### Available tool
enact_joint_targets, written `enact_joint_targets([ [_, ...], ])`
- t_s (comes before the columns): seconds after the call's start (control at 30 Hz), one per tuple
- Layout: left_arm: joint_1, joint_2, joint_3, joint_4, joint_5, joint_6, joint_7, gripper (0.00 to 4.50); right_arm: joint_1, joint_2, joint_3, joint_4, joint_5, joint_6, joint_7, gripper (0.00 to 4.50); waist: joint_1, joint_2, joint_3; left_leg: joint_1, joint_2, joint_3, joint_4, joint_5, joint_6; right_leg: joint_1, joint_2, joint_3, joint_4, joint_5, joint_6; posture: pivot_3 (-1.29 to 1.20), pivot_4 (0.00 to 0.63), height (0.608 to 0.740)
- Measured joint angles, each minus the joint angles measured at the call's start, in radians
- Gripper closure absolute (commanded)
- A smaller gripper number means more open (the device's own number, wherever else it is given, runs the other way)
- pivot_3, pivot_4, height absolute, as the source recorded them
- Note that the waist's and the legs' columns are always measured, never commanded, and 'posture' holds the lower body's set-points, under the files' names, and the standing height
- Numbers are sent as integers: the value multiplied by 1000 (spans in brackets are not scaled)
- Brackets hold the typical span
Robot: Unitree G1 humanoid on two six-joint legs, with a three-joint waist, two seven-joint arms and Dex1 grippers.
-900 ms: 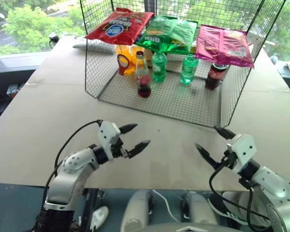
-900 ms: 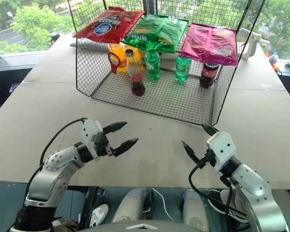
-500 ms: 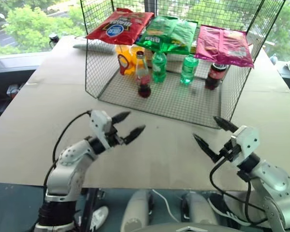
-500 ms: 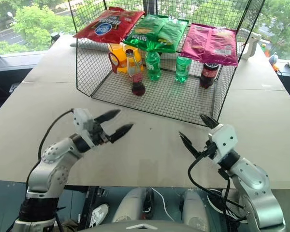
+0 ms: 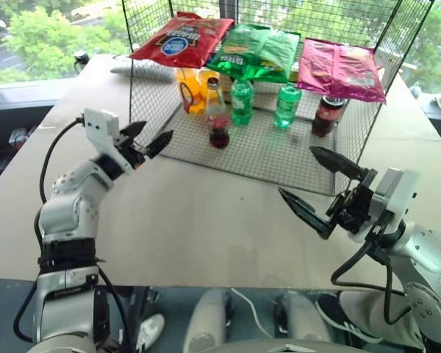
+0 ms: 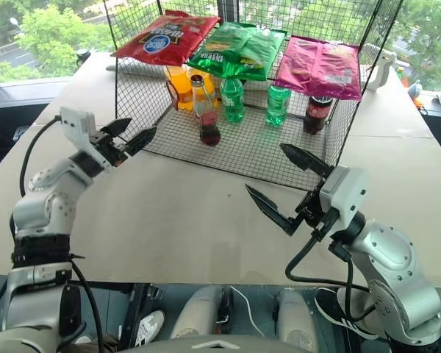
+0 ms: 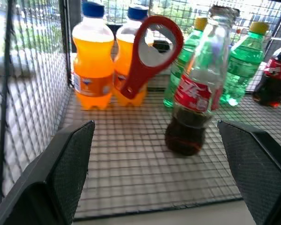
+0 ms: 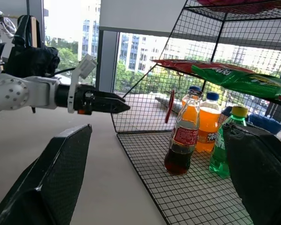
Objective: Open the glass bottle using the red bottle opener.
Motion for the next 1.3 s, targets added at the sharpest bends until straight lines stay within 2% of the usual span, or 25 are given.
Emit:
enact_joint_targets([
  [0.07, -114, 30, -43, 158, 79, -52, -31, 145, 1, 0, 9, 2, -12, -3, 3, 0, 0, -1, 0, -1, 0, 2, 2, 0, 0, 0, 1, -1, 0, 0, 0, 0, 150, 740],
  [0.2, -344, 29, -104, 433, 197, -185, -67, 145, 3, 2, 20, 10, -24, -11, 2, 0, -2, -2, 0, -2, 0, 3, 3, 0, 0, 1, 1, -1, 0, 0, 0, 0, 150, 740],
  [0.53, -559, -4, -178, 796, 353, -370, -116, 145, 30, 10, 40, -3, -61, -21, -17, 0, -4, -6, 2, -3, 1, 4, 3, 0, 0, -1, 2, 0, 0, 2, 3, 0, 150, 740],
  [0.9, -647, -56, -182, 923, 412, -443, -92, 145, 62, 24, 48, -25, -97, -21, -60, 0, -3, -7, 3, -4, 1, 3, 6, 0, 0, -1, 2, 0, 2, 2, 3, 0, 150, 740],
  [1.3, -680, -80, -169, 941, 438, -463, -44, 145, 104, 25, 48, -45, -118, -31, -67, 0, -4, -9, 4, -4, 1, -1, 9, 0, 1, -1, 2, 0, 7, 1, 3, 0, 150, 740],
])
